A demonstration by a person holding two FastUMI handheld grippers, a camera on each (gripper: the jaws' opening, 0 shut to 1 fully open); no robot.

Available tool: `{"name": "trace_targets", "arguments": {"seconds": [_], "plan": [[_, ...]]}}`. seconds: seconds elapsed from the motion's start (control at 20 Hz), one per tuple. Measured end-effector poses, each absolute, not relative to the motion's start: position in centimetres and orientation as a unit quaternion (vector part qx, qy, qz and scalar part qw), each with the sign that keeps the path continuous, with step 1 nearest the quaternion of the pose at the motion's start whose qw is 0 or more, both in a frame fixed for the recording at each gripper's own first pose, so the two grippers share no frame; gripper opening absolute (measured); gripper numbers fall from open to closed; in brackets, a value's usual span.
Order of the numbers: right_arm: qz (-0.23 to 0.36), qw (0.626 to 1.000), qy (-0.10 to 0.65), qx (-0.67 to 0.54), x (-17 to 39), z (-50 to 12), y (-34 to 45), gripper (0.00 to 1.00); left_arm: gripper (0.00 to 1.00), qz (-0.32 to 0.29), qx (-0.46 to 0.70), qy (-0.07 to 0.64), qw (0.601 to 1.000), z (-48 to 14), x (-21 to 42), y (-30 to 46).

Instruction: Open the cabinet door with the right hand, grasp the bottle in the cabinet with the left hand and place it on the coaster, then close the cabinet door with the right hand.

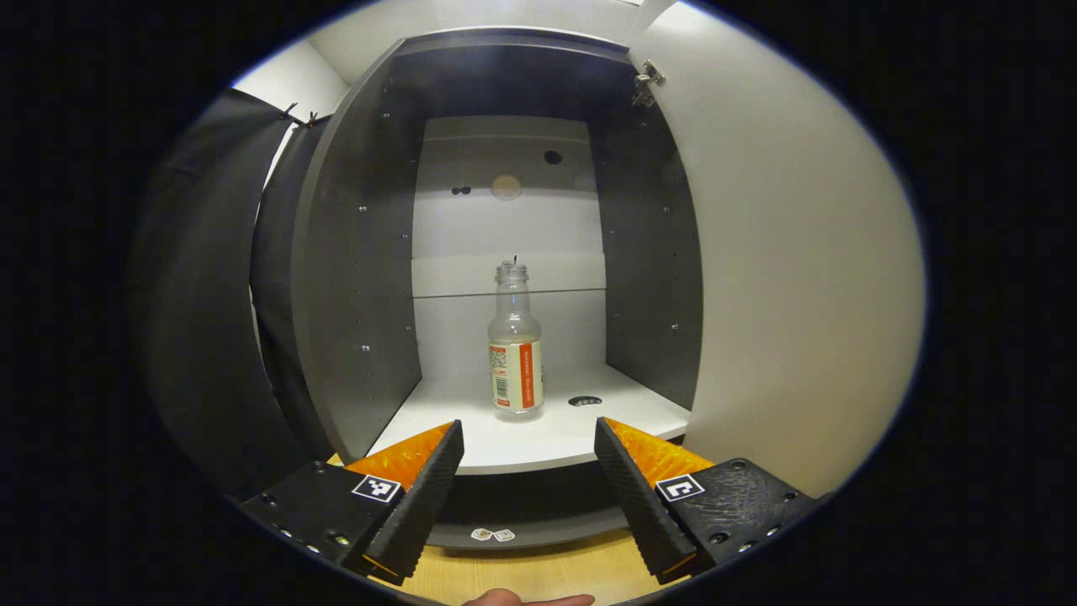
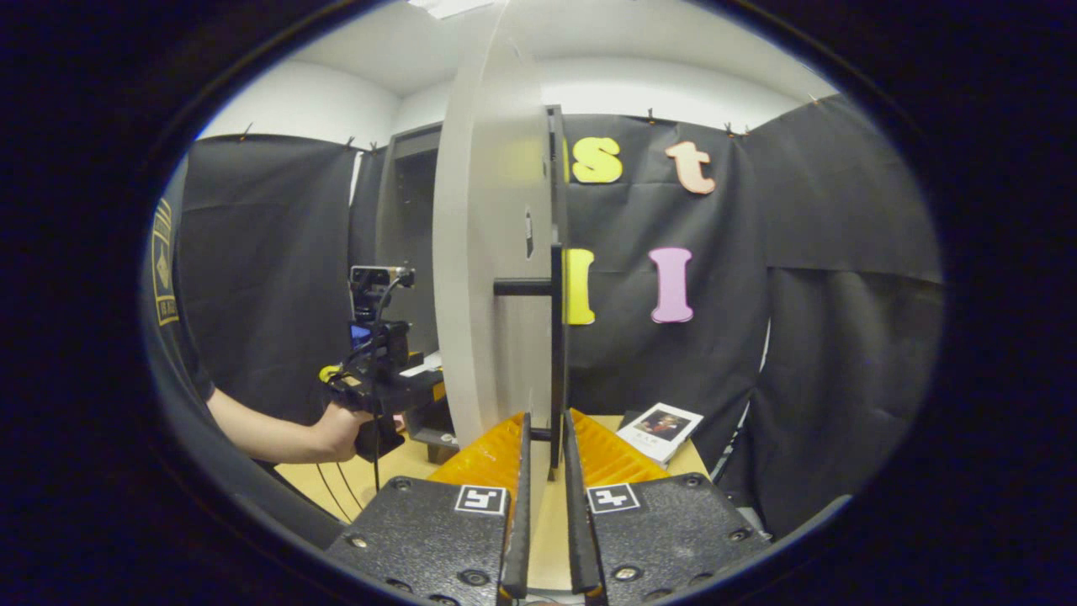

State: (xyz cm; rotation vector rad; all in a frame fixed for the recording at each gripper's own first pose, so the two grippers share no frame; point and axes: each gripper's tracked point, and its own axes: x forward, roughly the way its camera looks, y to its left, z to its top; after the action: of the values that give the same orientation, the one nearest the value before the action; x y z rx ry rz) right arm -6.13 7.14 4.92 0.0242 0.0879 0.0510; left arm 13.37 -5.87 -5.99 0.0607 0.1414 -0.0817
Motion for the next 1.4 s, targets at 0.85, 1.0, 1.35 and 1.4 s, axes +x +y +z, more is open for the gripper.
{"name": "trace_targets", "arguments": {"seconds": [0.85,1.0,1.35,1.4], "plan": [[-0.009,0.997,0.032,0.064,-4.4,3.8,2.9,1.0,0.94,0.006,0.057,0.052,0.997,-5.8,25.7,-7.3],[-0.011,0.998,0.036,0.051,-4.5,3.7,2.9,1.0,0.94,0.022,0.052,0.053,0.997,-5.6,27.7,-6.8],[0.012,0.995,0.047,0.089,-4.1,3.2,2.9,1.0,0.92,0.055,0.045,0.059,0.996,-5.3,31.0,-5.4],[0.014,0.995,0.049,0.091,-4.1,3.1,3.0,1.0,0.92,0.056,0.045,0.061,0.996,-5.4,31.4,-5.4]]}}
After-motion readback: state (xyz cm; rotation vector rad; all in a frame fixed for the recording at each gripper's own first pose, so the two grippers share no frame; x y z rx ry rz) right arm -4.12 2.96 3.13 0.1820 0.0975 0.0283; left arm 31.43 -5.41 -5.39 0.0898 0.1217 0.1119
